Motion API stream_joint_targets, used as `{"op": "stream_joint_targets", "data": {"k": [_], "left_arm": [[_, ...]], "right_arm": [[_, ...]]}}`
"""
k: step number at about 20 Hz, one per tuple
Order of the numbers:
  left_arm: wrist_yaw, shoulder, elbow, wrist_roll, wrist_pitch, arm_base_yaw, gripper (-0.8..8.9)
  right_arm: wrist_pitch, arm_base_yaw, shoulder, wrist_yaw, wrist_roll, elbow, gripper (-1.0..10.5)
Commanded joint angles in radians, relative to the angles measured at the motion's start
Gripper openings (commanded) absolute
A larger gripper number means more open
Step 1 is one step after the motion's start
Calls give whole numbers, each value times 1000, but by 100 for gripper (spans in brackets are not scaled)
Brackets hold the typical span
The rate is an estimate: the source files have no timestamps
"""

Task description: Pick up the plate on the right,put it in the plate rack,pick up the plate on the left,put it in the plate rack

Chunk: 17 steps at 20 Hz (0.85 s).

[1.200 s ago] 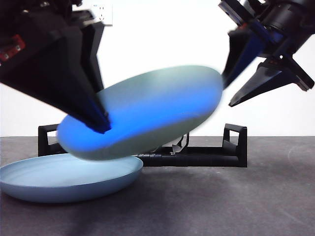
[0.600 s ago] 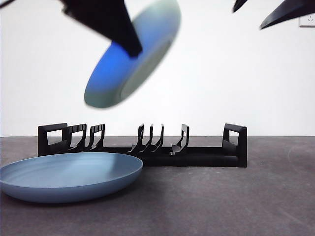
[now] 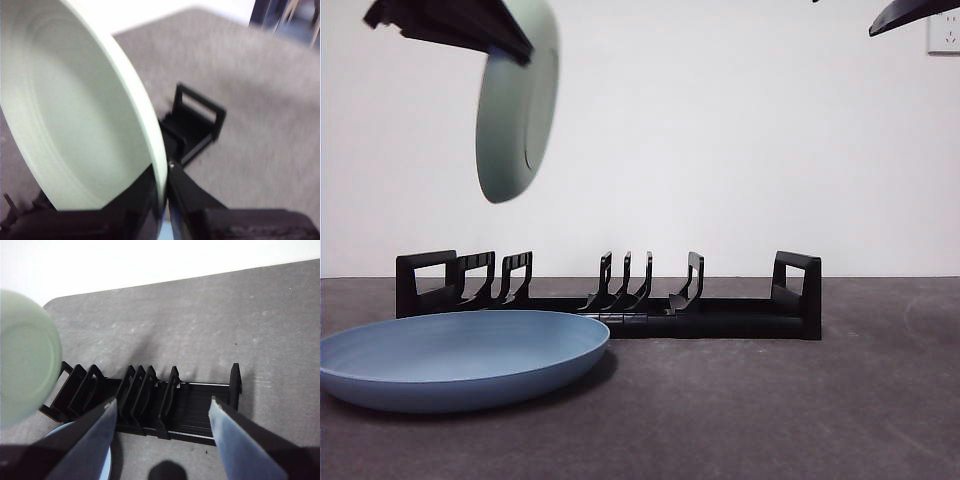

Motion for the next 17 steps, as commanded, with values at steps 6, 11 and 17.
{"op": "stream_joint_targets", "data": {"k": [6, 11, 17], "left_arm": [[235, 59, 10, -114, 107, 182, -9], [243, 145, 14, -117, 134, 211, -9], [226, 233, 14, -90, 140, 229, -9]], "right_arm": [[2, 2, 1, -2, 11, 1, 312], [-10, 2, 1, -8, 14, 1, 312], [-55, 2, 1, -6, 12, 1, 312]]}}
